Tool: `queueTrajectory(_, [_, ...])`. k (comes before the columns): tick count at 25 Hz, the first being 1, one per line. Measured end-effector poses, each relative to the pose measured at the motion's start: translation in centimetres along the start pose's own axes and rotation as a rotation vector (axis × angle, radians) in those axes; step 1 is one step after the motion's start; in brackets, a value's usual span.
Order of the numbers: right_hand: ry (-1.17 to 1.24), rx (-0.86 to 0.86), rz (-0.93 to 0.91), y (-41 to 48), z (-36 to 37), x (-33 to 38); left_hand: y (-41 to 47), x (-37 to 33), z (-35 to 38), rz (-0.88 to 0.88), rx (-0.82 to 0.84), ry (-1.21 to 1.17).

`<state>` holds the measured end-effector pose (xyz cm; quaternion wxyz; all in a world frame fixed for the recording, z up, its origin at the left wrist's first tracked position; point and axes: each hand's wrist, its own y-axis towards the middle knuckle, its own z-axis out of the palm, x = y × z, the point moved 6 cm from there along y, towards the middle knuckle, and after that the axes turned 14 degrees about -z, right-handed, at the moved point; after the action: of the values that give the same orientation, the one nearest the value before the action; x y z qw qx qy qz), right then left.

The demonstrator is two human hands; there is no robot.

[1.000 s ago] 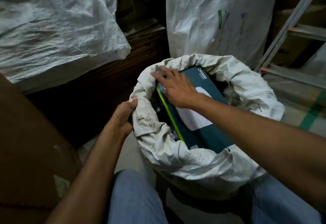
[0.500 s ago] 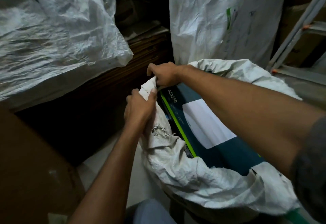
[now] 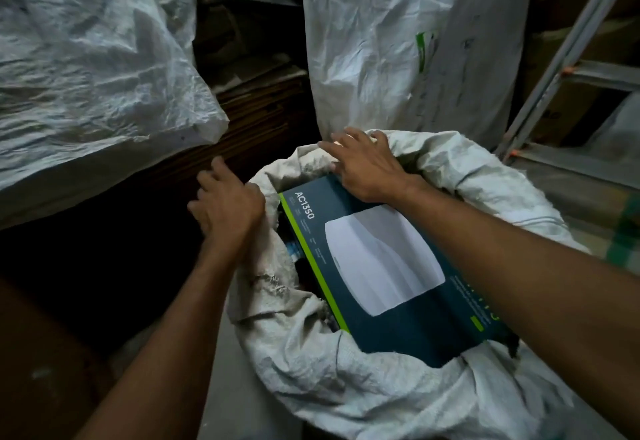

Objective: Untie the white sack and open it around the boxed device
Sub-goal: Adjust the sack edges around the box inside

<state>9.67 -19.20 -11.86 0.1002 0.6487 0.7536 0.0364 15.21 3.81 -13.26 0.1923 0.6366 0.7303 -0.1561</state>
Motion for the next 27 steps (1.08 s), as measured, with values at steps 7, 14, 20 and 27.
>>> queueTrajectory(7, [-0.079,-0.001,0.109,-7.4,-3.2,-2.4,-8.5,-7.5,3.0,0.559,0.162,0.052])
queueTrajectory(14, [0.067,0.141,0.692,-22.2,-5.0,-9.1,-23.5,-12.3,6.5,0.693,0.81,0.006])
queueTrajectory(20, [0.476,-0.126,0.912,-24.3,-3.8,-14.2,-31.2,-13.9,9.5,0.568,0.99,-0.113])
queueTrajectory(27, [0.391,0.017,0.986,-29.1,-6.1,-6.8,-34.3,-12.5,11.2,0.426,1.035,-0.316])
